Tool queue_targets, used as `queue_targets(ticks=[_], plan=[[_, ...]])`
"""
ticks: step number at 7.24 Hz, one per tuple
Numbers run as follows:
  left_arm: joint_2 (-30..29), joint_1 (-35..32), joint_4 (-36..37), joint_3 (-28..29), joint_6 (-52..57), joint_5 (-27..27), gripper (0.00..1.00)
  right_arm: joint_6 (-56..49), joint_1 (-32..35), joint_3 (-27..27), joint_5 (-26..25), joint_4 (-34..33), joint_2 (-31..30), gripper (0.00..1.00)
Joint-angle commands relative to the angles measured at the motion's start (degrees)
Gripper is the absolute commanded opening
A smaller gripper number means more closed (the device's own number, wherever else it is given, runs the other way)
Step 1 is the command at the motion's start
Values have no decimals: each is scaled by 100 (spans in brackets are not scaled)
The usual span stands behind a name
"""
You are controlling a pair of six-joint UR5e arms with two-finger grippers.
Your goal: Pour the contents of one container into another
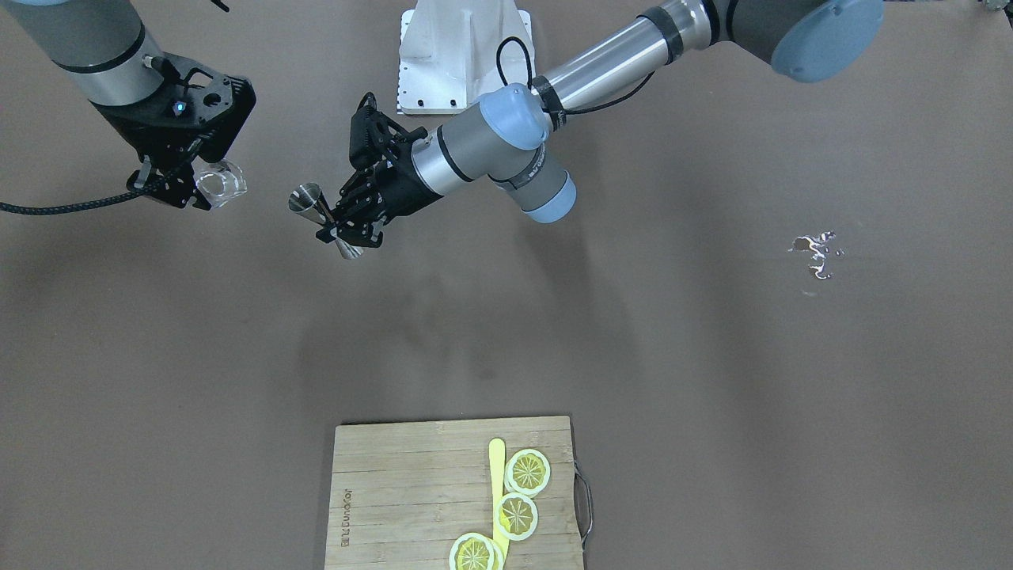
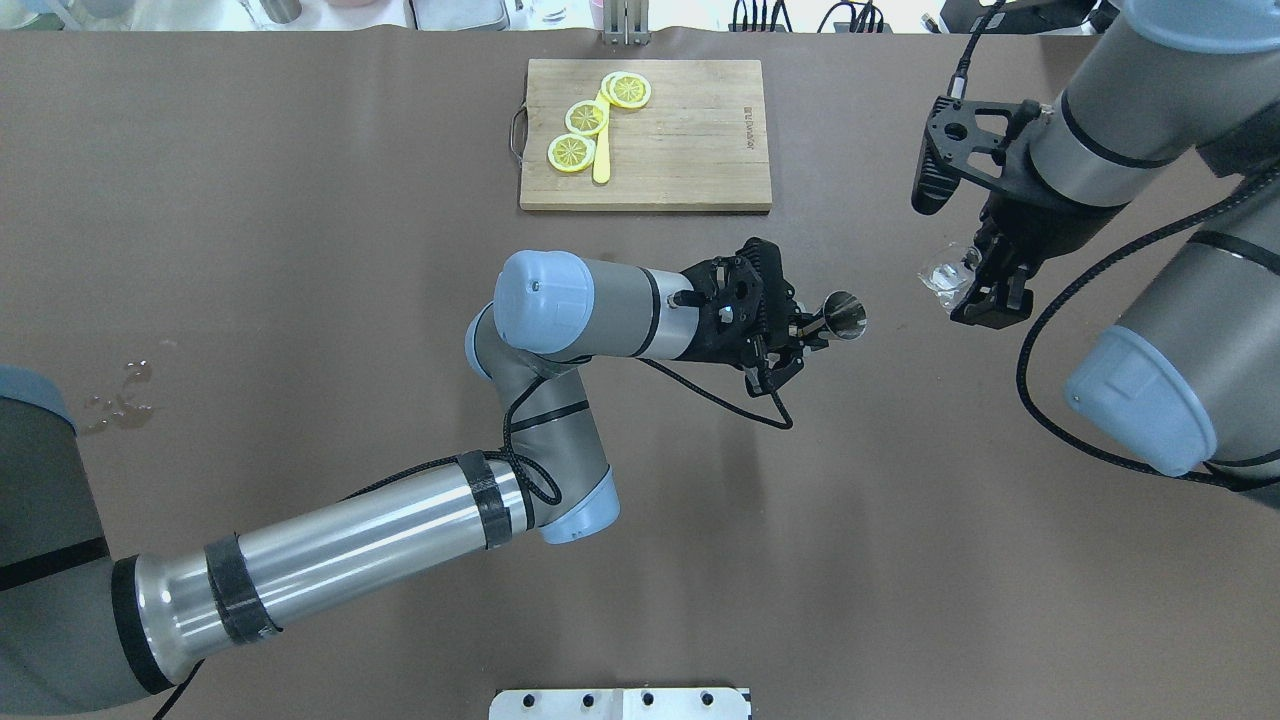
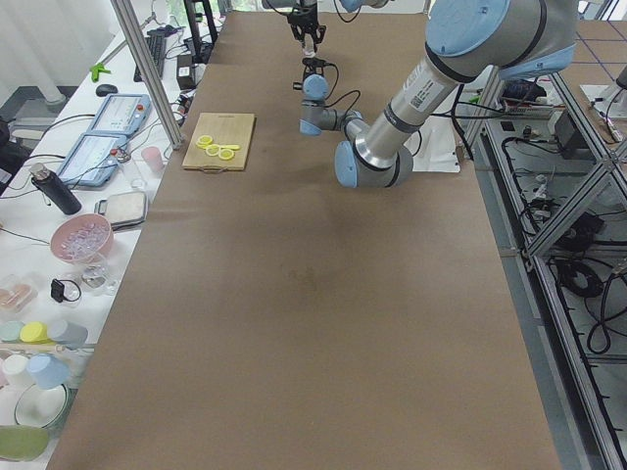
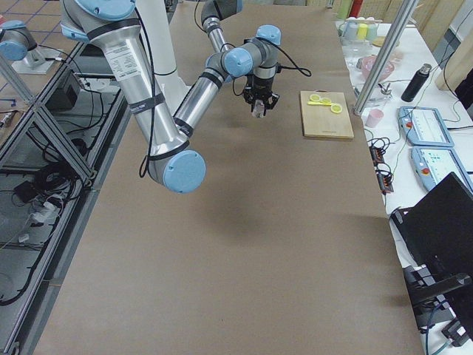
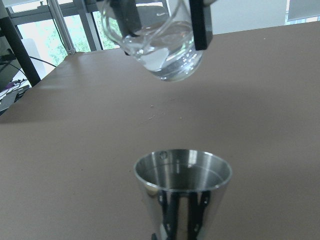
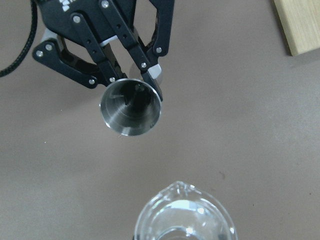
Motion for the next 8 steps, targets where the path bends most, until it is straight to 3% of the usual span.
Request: queue_targets(ticks=[1,3,5,7,8], plan=[[-3,0,-87,-46,-76,-1,0,30,252,42,328,1062,-803,0],[50,-18,-350,-46,-191,-1,0,74,533,7,575,1959,-1489,0],[50,-27,-474,-55,-209,-1,0,162,797,-289,620,3353,-2236,0],[94,-44,-579,-81,-244,-1,0,616,1087,-1113,733,5424,-2800,0],[216,-53,-649,-177,-253,-1,0,976,1132,-1805,786,6575,-2810,0]])
